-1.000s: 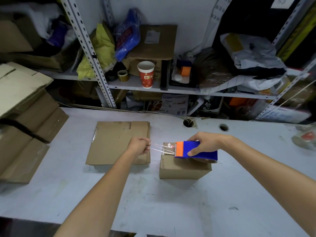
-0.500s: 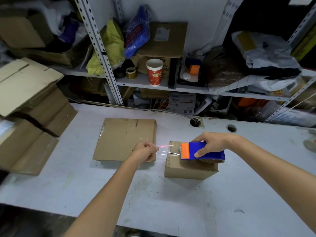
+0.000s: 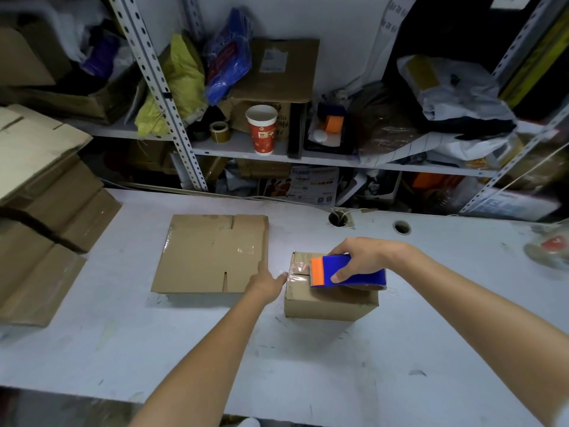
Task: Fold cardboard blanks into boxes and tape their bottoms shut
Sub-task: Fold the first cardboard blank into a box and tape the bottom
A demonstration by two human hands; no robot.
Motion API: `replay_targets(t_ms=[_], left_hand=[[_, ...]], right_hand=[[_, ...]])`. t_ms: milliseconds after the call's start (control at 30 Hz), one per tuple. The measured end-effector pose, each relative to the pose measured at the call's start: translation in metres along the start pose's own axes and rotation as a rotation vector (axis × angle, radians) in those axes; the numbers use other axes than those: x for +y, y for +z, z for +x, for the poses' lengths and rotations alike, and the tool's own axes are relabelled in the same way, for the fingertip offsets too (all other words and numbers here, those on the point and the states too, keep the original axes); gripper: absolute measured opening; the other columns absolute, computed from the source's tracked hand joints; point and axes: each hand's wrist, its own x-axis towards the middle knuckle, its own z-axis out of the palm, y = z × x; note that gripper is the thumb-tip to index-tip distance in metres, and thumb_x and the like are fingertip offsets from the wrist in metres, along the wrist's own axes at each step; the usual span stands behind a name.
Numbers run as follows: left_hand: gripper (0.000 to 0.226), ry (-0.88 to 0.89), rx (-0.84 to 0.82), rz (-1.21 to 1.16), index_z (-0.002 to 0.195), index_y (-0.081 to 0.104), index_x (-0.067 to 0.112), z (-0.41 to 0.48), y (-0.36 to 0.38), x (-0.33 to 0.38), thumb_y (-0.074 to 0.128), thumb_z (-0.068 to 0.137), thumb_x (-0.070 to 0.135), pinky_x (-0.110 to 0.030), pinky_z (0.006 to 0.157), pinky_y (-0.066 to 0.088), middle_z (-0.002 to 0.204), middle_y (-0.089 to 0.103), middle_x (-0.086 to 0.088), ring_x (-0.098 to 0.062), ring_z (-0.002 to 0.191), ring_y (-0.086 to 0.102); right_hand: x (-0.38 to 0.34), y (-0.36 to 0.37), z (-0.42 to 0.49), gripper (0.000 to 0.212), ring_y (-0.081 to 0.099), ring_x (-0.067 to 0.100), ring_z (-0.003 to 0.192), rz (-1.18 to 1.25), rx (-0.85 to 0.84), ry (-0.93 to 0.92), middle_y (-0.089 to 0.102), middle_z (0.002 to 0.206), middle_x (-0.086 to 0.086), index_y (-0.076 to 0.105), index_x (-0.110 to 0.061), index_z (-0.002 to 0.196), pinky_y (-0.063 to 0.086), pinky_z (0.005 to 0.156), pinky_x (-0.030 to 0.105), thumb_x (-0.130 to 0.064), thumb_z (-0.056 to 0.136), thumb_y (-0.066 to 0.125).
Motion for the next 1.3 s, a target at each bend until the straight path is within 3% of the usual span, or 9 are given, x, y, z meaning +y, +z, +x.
replay_targets(t_ms=[133, 233, 433, 500, 767, 1000, 1100, 1233, 1300], left_hand=[[0.038, 0.098, 0.157, -0.193, 0.122, 0.066, 0.014, -0.012, 0.001, -0.002, 0.052, 0.100, 0.042, -0.035, 0.096, 0.051, 0.118, 0.069, -0.002, -0.021, 0.104, 0.061], [0.021, 0.185, 0.129, -0.320, 0.094, 0.069, 0.024, -0.027, 0.006, 0.017, 0.056, 0.098, 0.040, -0.040, 0.090, 0.055, 0.091, 0.068, 0.006, -0.017, 0.092, 0.064], [0.038, 0.198, 0.152, -0.192, 0.119, 0.070, 0.011, -0.027, 0.012, 0.025, 0.062, 0.096, 0.040, -0.032, 0.087, 0.050, 0.115, 0.072, -0.002, -0.014, 0.095, 0.059], [0.038, 0.173, 0.128, -0.217, 0.120, 0.069, 0.009, -0.024, 0.009, 0.026, 0.065, 0.095, 0.037, -0.031, 0.087, 0.051, 0.110, 0.070, 0.001, -0.014, 0.097, 0.059], [0.047, 0.078, 0.090, -0.341, 0.126, 0.066, 0.006, -0.013, 0.007, 0.027, 0.077, 0.087, 0.029, -0.043, 0.098, 0.054, 0.115, 0.069, -0.006, -0.024, 0.108, 0.064], [0.047, 0.118, 0.110, -0.301, 0.130, 0.064, 0.007, -0.013, 0.011, 0.027, 0.072, 0.091, 0.031, -0.038, 0.104, 0.047, 0.126, 0.066, -0.005, -0.024, 0.115, 0.060], [0.036, 0.138, 0.133, -0.247, 0.122, 0.069, 0.010, -0.013, 0.014, 0.034, 0.068, 0.093, 0.033, -0.035, 0.098, 0.050, 0.117, 0.069, -0.004, -0.022, 0.107, 0.062], [0.022, 0.151, 0.100, -0.198, 0.092, 0.073, 0.020, -0.013, 0.013, 0.038, 0.061, 0.096, 0.038, -0.035, 0.091, 0.051, 0.102, 0.074, -0.007, -0.026, 0.100, 0.067], [0.022, 0.143, 0.043, -0.218, 0.093, 0.070, 0.019, -0.015, 0.014, 0.038, 0.056, 0.099, 0.035, -0.034, 0.089, 0.051, 0.104, 0.073, -0.009, -0.027, 0.100, 0.066]], right_hand=[[0.001, 0.003, 0.000, 0.072, 0.052, 0.019, 0.115, -0.004, 0.016, 0.002, 0.053, 0.140, -0.004, 0.042, -0.030, 0.147, 0.049, 0.088, 0.034, -0.054, 0.086, 0.071], [-0.001, 0.002, -0.001, 0.071, 0.052, 0.020, 0.115, -0.019, 0.026, 0.003, 0.053, 0.138, -0.003, 0.043, -0.029, 0.147, 0.048, 0.084, 0.032, -0.054, 0.086, 0.070], [-0.002, 0.003, -0.005, 0.070, 0.054, 0.021, 0.115, -0.020, 0.035, -0.012, 0.055, 0.136, -0.002, 0.045, -0.027, 0.146, 0.050, 0.086, 0.033, -0.054, 0.086, 0.070], [-0.003, 0.003, -0.007, 0.069, 0.054, 0.020, 0.112, -0.019, 0.035, -0.017, 0.055, 0.136, -0.002, 0.045, -0.026, 0.146, 0.049, 0.084, 0.032, -0.053, 0.087, 0.069], [0.009, 0.005, -0.012, 0.062, 0.055, 0.019, 0.107, -0.016, 0.020, -0.024, 0.058, 0.129, -0.003, 0.050, -0.027, 0.140, 0.047, 0.078, 0.030, -0.053, 0.087, 0.069], [0.157, 0.005, -0.081, 0.065, 0.060, 0.015, 0.101, -0.033, 0.013, 0.289, 0.059, 0.116, -0.011, 0.055, -0.039, 0.132, 0.051, 0.091, 0.036, -0.062, 0.075, 0.074], [0.179, 0.024, -0.087, 0.064, 0.062, 0.015, 0.099, 0.041, 0.045, 0.329, 0.063, 0.115, -0.009, 0.056, -0.036, 0.135, 0.052, 0.088, 0.033, -0.057, 0.078, 0.075], [0.156, 0.052, -0.055, 0.057, 0.064, 0.016, 0.091, 0.096, 0.071, 0.270, 0.064, 0.110, -0.005, 0.058, -0.028, 0.132, 0.054, 0.072, 0.029, -0.051, 0.082, 0.074], [0.143, 0.064, -0.041, 0.059, 0.061, 0.017, 0.093, 0.100, 0.086, 0.247, 0.062, 0.112, -0.005, 0.054, -0.027, 0.134, 0.053, 0.073, 0.029, -0.051, 0.083, 0.072]])
